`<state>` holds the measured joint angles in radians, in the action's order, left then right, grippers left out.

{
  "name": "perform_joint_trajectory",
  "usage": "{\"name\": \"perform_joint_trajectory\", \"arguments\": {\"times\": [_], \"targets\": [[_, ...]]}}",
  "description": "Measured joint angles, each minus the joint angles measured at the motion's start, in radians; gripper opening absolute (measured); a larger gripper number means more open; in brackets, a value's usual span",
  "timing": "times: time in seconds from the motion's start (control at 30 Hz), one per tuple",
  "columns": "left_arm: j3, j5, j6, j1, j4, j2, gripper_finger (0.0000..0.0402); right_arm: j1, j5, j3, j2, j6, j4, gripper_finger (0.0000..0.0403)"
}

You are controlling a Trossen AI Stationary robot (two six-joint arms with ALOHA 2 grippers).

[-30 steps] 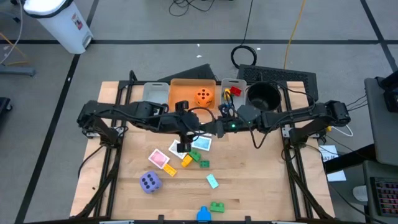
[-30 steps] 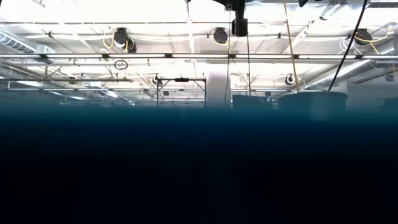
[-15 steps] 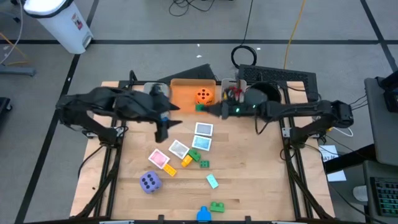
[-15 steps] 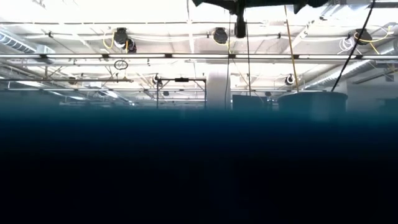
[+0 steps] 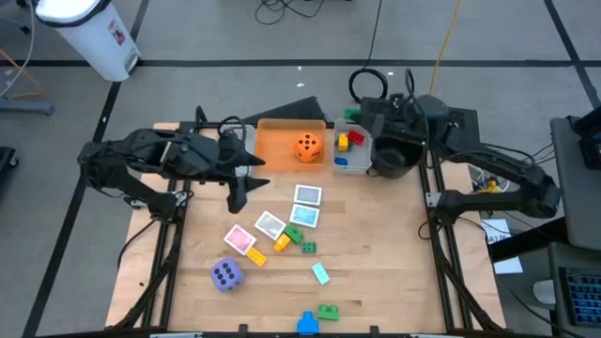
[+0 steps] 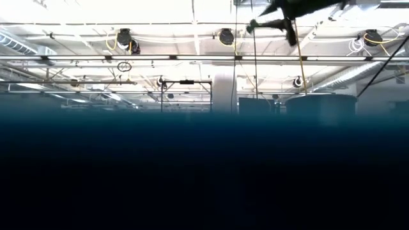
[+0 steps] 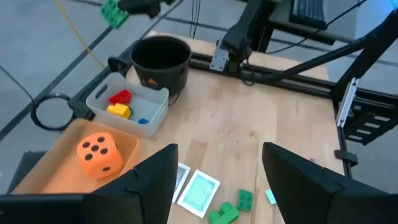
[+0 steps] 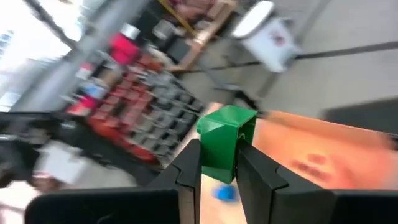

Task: Pick & Place Toys
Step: Put the green game piece into the right gray bin

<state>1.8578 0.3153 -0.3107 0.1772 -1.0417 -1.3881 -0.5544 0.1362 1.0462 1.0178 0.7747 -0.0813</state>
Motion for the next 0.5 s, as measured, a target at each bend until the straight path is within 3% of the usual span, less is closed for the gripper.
{"name": "perform_joint_trajectory", "arguments": {"times": [0.27,0.5], "targets": [[-0.052,0.000,-0.034,-0.014,0.037,0.000,0.0241,-0.110,0.076,0.000,0.027,-0.226,-0.300,0.0055],[-0.101,-0.017,-0.008,-0.046,0.103,-0.002,0.0241,-0.119,0.074,0.000,0.178,-0.426,-0.350,0.0055]]}}
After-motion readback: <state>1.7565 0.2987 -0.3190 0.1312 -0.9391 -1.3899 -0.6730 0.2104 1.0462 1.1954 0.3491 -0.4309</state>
